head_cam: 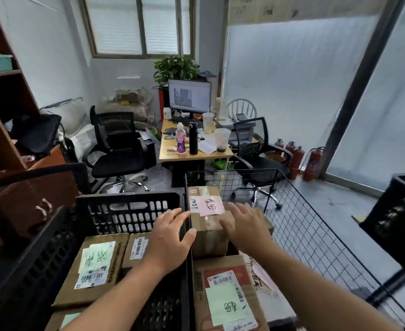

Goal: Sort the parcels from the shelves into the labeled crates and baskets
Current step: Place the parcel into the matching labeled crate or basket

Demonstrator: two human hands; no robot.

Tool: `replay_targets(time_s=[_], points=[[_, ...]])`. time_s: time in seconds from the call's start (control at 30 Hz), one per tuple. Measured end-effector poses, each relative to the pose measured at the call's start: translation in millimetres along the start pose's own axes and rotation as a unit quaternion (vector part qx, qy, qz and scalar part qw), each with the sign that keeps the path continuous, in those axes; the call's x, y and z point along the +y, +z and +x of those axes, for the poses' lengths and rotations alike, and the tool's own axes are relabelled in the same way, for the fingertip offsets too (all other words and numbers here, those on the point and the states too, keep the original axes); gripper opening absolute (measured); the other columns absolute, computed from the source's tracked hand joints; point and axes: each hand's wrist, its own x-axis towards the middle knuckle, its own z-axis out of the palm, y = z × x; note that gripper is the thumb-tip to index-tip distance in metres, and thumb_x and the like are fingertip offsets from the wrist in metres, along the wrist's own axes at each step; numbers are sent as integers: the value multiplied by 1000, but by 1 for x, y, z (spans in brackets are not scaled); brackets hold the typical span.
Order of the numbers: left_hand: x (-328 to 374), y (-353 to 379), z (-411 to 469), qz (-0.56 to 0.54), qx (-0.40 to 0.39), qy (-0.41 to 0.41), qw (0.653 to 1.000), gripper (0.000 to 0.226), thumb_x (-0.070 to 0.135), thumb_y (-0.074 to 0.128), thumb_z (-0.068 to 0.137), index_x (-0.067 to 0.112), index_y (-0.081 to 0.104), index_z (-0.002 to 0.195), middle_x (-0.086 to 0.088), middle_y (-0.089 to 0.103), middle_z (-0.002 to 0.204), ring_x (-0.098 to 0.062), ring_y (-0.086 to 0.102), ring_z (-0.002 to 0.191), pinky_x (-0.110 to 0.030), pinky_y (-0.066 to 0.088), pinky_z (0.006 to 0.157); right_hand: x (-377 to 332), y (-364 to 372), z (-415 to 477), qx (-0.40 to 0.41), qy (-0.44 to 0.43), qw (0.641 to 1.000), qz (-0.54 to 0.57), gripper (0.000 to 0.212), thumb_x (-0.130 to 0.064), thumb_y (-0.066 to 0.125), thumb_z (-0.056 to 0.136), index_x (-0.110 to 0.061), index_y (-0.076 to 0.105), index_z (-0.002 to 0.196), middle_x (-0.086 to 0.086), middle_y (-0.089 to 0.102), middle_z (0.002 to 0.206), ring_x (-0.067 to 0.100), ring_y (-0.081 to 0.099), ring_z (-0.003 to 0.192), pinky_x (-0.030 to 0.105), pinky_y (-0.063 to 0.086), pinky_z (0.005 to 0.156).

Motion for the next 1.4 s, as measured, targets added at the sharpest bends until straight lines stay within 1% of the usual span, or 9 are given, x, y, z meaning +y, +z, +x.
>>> replay_targets(time_s=[0.13, 0.3, 0.47, 0.67, 0.77, 0.87, 1.03, 1.27, 1.4], points=[[5, -16, 3, 101, -22, 126, 987, 60, 52, 40, 93, 25, 41, 147, 5, 35, 153, -15, 22, 145, -38, 22, 119, 3, -30, -45, 25, 3, 994, -108, 57, -55, 37, 103, -26, 38, 152, 1, 43, 157, 25, 34, 147, 48, 28, 119], [35, -29, -10, 157, -85, 242, 954, 59, 49, 43, 97, 27, 32, 151, 4, 29, 158, -18, 20, 147, -36, 16, 119, -4, -54, -128, 0, 134, 977, -164, 60, -60, 35, 102, -29, 33, 153, 4, 45, 152, 28, 39, 141, 47, 34, 114], [81, -25, -38, 109, -140, 310, 934, 57, 51, 43, 96, 29, 34, 148, 6, 35, 155, -21, 28, 142, -41, 27, 114, -18, -77, -221, -14, 250, 950, -184, 58, -62, 32, 102, -28, 34, 149, 6, 43, 153, 30, 38, 141, 49, 34, 111], [145, -13, -109, 7, -165, 438, 884, 49, 42, 48, 98, 26, 44, 144, 4, 48, 145, -21, 41, 134, -38, 36, 107, -36, -113, -338, 59, 352, 916, -183, 61, -61, 30, 102, -30, 29, 155, 10, 30, 162, 30, 23, 150, 56, 20, 118], [178, -3, -154, 4, -183, 483, 856, 51, 45, 43, 96, 23, 48, 142, 1, 52, 142, -24, 46, 130, -39, 39, 104, -39, -125, -409, 67, 408, 890, -192, 69, -64, 16, 97, -30, 27, 156, 10, 27, 164, 30, 18, 153, 60, 15, 119], [215, 5, -206, -7, -204, 524, 827, 56, 50, 41, 92, 23, 48, 140, -2, 54, 139, -28, 49, 126, -42, 43, 102, -38, -134, -490, 75, 479, 855, -182, 61, -58, 28, 103, -30, 25, 157, 9, 23, 166, 31, 15, 154, 61, 9, 121], [274, 25, -317, -54, -260, 583, 768, 52, 41, 55, 92, 24, 48, 141, 0, 54, 139, -25, 50, 126, -40, 43, 102, -51, -153, -628, 88, 571, 797, -175, 63, -61, 28, 103, -35, 16, 159, 5, 21, 167, 28, 10, 156, 60, 5, 123], [352, 37, -506, -67, -312, 649, 691, 58, 53, 44, 93, 29, 40, 146, 6, 46, 146, -17, 43, 132, -41, 38, 109, -79, -179, -825, 111, 657, 726, -171, 64, -61, 28, 103, -35, 13, 159, 5, 27, 164, 29, 14, 155, 62, 12, 122], [387, 42, -584, -62, -324, 653, 682, 57, 48, 45, 96, 28, 35, 149, 4, 40, 150, -20, 39, 134, -39, 36, 110, -89, -178, -905, 133, 674, 707, -166, 57, -59, 30, 103, -35, 22, 154, 1, 35, 158, 27, 23, 151, 62, 18, 120]])
